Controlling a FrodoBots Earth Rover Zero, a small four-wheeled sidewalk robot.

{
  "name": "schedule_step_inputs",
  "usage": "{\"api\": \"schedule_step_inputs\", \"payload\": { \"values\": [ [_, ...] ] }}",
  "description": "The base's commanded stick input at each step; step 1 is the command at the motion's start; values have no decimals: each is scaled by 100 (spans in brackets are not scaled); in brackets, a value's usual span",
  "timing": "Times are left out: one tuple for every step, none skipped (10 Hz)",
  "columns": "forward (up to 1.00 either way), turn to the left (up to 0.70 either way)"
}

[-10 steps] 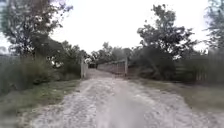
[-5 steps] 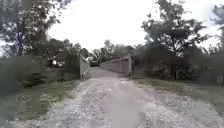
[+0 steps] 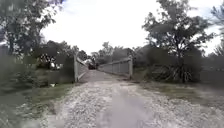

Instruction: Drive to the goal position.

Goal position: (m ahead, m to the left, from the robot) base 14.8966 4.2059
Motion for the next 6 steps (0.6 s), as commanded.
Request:
{"api": "schedule_step_inputs", "payload": {
  "values": [
    [100,0],
    [100,0],
    [100,0],
    [100,0],
    [100,0],
    [100,0]
  ]
}}
